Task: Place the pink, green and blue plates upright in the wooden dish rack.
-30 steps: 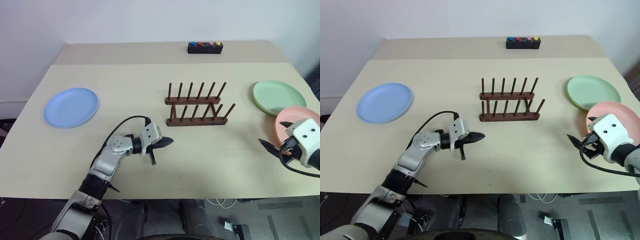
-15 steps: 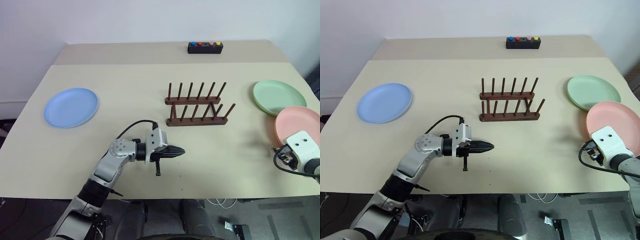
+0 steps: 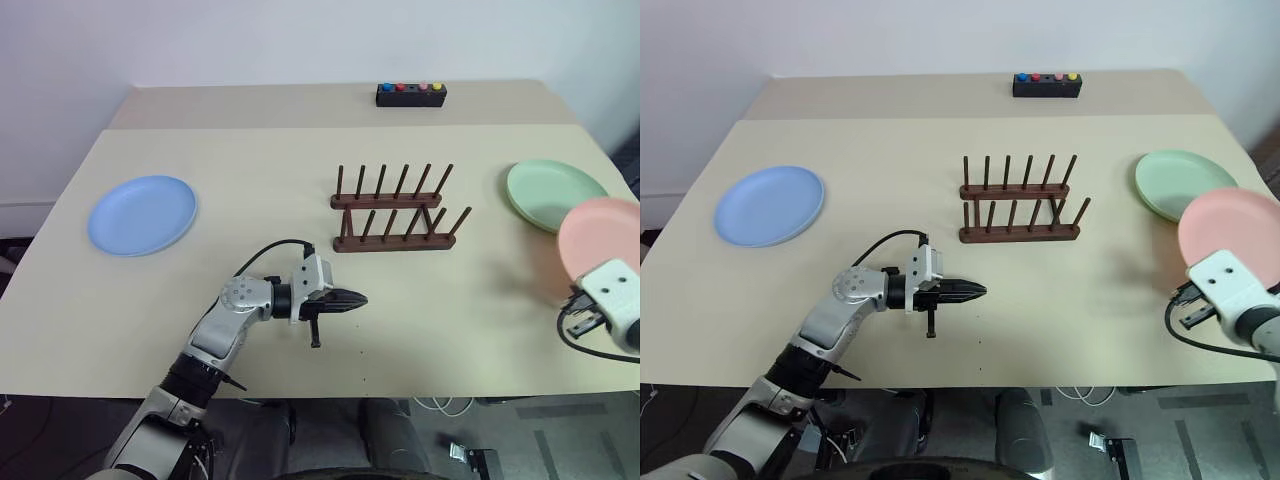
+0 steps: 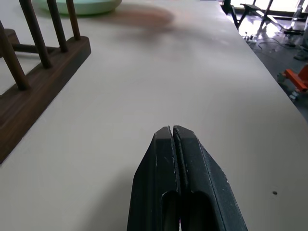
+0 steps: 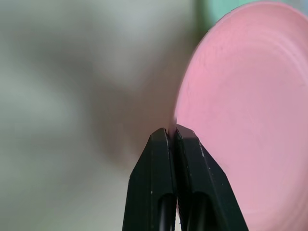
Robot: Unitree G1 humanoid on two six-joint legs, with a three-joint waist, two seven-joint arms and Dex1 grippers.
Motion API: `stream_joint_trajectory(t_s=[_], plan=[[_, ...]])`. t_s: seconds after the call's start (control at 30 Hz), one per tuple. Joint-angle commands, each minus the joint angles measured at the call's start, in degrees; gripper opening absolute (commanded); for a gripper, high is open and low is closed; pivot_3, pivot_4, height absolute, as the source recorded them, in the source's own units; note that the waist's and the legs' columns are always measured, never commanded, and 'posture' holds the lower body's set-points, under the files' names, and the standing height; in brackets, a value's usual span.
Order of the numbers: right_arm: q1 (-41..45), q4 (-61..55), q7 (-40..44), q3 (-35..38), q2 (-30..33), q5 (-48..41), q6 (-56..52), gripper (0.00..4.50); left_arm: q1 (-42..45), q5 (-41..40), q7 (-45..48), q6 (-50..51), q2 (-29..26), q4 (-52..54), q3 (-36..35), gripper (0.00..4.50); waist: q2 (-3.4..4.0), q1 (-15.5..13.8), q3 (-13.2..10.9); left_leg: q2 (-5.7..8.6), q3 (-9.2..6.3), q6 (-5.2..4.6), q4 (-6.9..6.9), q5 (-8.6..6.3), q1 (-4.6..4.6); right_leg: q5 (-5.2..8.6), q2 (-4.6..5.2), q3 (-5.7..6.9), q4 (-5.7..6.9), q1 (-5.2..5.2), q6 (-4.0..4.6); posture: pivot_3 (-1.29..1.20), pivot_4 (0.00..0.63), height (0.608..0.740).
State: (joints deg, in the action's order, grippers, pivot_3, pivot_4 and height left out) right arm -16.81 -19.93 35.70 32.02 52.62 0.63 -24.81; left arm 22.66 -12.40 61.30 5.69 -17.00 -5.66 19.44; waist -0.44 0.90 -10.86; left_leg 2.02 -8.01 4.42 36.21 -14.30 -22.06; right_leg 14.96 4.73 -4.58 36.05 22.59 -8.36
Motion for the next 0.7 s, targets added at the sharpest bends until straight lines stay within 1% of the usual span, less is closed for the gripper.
stream_joint_trajectory(t_s=[0.03,0.13,0.2,0.23,0.3,0.37,0.43,0.53,0.7], plan=[[6.32,-4.71,1.19,3.62,2.64,-2.57,3.32,0.07,1.23,-0.03,-0.16,-1.59,0.44,-0.28,-0.85,0.0,-0.01,0.16,-0.01,0.0,0.0,0.0,0.0,0.0,0.0,0.0,0.0,0.0,0.0,-0.01,0.0,0.0,0.15,0.74],[16.89,-7.05,2.85,-0.15,2.34,-9.06,4.27,0.07,1.8,0.27,-0.6,-2.35,0.61,-1.24,-1.11,0.0,0.0,0.25,-0.01,-0.01,0.03,0.0,0.0,0.0,0.01,-0.02,0.0,0.0,0.0,0.0,-0.02,0.0,0.15,0.74],[26.61,-7.66,3.27,-4.12,-0.88,-16.23,3.33,0.07,1.93,0.37,-0.85,-2.46,0.75,-1.36,-1.13,0.0,-0.02,0.29,-0.03,-0.02,0.02,0.0,-0.02,0.0,0.02,-0.02,-0.01,0.0,0.0,0.0,-0.02,0.0,0.15,0.74],[30.05,-7.4,3.2,-5.43,-2.11,-18.51,2.6,0.07,2.1,0.43,-0.92,-2.55,0.86,-1.57,-1.14,0.0,-0.07,0.22,-0.06,-0.02,0.01,0.0,-0.02,0.0,-0.01,-0.02,-0.01,0.01,0.0,0.01,-0.01,0.0,0.15,0.74],[35.26,-6.96,4.45,-7.55,-4.05,-23.66,0.37,0.07,2.08,0.58,-1.24,-2.62,0.97,-1.46,-1.19,0.0,-0.09,-0.09,-0.07,-0.03,-0.02,0.0,0.0,0.0,-0.04,-0.03,-0.01,0.02,-0.02,0.02,-0.01,0.0,0.15,0.74],[40.13,-5.71,5.44,-8.57,-7.13,-32.01,-3.72,0.07,1.74,0.6,-1.82,-2.4,0.97,-0.84,-1.47,0.0,-0.15,-0.4,-0.09,-0.01,-0.11,0.0,0.01,0.0,-0.14,-0.03,0.01,0.07,-0.04,0.03,-0.02,0.0,0.15,0.74],[42.66,-4.06,7.09,-8.9,-9.13,-37.59,-5.66,0.07,1.28,0.7,-2.46,-2.32,0.69,-0.25,-1.6,0.0,-0.15,-0.4,-0.09,0.02,-0.16,0.0,0.01,0.0,-0.31,-0.04,0.04,0.09,-0.06,0.16,-0.02,0.0,0.15,0.74],[45.25,-0.4,7.76,-7.93,-10.89,-44.08,-8.95,0.07,0.59,0.53,-3.25,-1.95,0.17,0.65,-1.89,0.0,-0.14,-0.25,-0.09,0.03,-0.16,-0.03,-0.03,-0.02,-0.31,-0.04,0.06,0.09,-0.04,0.21,-0.02,0.0,0.15,0.74],[45.83,3.65,11.82,-5.5,-10.22,-54.41,-13.81,0.07,-1.22,0.32,-4.23,-1.25,-0.93,2.89,-2.05,0.0,-0.1,-0.17,-0.08,0.02,-0.14,-0.04,-0.05,-0.02,-0.3,-0.04,0.05,0.09,0.01,0.26,-0.01,0.0,0.15,0.74]])
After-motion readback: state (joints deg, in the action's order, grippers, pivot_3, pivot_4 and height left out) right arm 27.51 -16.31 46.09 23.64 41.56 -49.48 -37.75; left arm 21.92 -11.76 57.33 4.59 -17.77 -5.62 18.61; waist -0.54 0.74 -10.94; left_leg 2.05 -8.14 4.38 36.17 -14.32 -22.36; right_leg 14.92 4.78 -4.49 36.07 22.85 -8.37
